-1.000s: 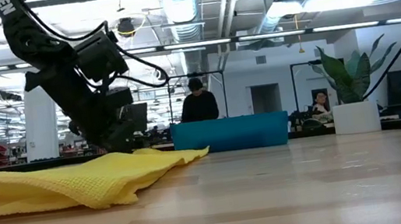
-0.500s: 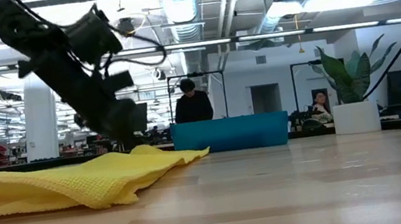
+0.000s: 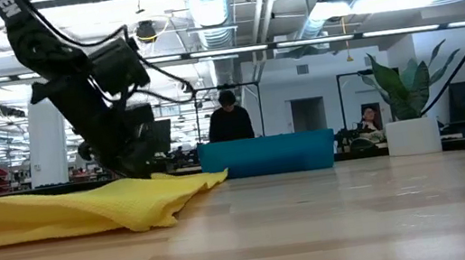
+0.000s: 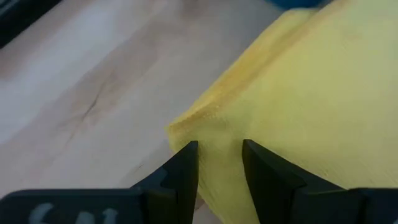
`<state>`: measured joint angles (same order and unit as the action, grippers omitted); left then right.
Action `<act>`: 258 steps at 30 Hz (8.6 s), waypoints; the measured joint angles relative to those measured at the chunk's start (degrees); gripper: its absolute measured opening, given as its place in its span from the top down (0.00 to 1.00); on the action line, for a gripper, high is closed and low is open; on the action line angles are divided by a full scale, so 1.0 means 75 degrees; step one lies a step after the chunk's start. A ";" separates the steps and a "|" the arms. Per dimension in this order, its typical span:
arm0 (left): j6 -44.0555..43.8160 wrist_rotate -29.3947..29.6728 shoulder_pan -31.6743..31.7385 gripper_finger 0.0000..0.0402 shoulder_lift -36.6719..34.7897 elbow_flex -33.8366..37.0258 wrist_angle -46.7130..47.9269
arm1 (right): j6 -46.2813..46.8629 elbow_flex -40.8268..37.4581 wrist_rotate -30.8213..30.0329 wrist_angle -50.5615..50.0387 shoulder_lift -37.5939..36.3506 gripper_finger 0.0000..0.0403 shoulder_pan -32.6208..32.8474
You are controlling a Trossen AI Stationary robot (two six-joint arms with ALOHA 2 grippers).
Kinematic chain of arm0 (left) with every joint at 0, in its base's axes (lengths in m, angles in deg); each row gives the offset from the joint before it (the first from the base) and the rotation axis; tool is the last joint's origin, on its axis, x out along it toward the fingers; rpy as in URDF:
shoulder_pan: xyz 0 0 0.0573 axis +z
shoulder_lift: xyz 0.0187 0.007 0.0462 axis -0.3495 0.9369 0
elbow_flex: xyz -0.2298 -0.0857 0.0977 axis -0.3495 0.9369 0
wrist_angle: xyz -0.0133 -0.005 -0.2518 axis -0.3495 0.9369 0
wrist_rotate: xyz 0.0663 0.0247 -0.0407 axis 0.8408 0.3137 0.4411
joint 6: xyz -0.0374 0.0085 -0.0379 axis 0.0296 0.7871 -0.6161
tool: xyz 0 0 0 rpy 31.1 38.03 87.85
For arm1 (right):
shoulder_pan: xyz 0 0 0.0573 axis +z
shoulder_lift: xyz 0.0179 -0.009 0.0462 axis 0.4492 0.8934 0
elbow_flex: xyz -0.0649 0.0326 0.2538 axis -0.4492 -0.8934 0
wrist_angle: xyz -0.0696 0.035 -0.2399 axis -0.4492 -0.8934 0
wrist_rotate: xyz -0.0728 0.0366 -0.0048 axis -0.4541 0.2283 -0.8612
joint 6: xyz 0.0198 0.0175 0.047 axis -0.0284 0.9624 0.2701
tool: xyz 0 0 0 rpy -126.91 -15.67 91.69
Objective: Roll microfiber towels into tight, uniform cylinder then place into a basket
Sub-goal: Roll the yellow microfiber cloth
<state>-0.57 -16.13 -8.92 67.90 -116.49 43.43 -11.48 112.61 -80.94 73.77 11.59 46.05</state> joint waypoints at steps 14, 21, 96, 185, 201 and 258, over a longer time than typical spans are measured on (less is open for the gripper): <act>0.0093 -0.0566 -0.0603 0.71 -0.0894 -0.0003 0.0374 | 0.0280 0.0000 0.0003 -0.0176 0.0000 0.59 0.0000; 0.0041 -0.2412 -0.1638 0.71 -0.0897 -0.0003 0.0217 | 0.0690 -0.0003 0.0052 -0.0174 0.0000 0.59 0.0032; -0.1011 -0.0275 -0.7191 0.54 0.1916 -0.2945 0.2581 | -0.3541 0.1813 0.3500 0.2301 0.5126 0.49 0.0245; -0.0016 -0.0206 -0.7814 1.00 0.1303 -0.3853 0.2601 | -0.2946 0.3423 0.3289 -0.1533 0.4724 0.96 0.1271; -0.0280 0.0993 -0.8158 1.00 0.1317 -0.5339 0.5262 | -0.1832 0.4806 0.1599 -0.3125 0.4712 0.97 0.1846; 0.1493 -0.0815 -0.4255 0.76 0.1309 -0.4279 0.6163 | 0.0562 0.3389 -0.1235 -0.4607 0.4753 0.98 -0.0495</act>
<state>10.63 -22.24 -40.83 77.72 -148.59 89.65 -7.27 138.03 -90.20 39.22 47.24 42.33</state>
